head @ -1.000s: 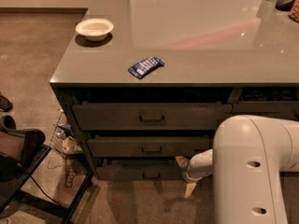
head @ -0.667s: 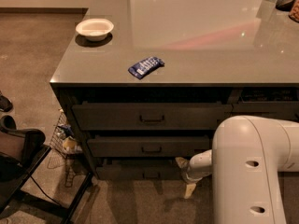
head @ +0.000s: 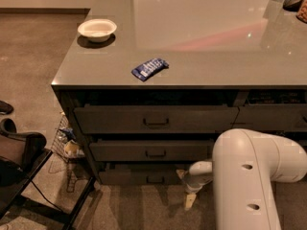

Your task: Open bottom drawer

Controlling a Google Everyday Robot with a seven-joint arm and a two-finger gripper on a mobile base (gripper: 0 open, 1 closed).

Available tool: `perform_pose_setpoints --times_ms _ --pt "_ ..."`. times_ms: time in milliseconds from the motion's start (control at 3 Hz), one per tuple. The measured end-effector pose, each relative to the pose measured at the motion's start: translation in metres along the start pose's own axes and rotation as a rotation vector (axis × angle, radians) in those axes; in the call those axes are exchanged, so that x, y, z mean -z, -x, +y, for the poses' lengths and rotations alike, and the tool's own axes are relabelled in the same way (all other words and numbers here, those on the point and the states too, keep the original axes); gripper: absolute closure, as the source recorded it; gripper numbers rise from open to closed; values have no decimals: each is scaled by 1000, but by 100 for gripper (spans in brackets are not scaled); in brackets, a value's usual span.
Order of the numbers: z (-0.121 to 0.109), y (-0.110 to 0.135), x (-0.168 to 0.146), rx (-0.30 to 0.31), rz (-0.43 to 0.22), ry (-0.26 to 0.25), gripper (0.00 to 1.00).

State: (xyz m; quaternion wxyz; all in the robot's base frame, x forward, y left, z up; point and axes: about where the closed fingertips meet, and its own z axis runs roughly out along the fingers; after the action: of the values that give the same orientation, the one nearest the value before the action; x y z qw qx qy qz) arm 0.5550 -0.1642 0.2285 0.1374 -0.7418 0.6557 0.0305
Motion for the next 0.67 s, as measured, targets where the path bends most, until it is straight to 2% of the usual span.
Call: perform_pose_setpoints --times_ms 333,667 --pt "1 -3 -22 -5 -12 25 0" --pt "-8 -8 -22 6 0 8 0"
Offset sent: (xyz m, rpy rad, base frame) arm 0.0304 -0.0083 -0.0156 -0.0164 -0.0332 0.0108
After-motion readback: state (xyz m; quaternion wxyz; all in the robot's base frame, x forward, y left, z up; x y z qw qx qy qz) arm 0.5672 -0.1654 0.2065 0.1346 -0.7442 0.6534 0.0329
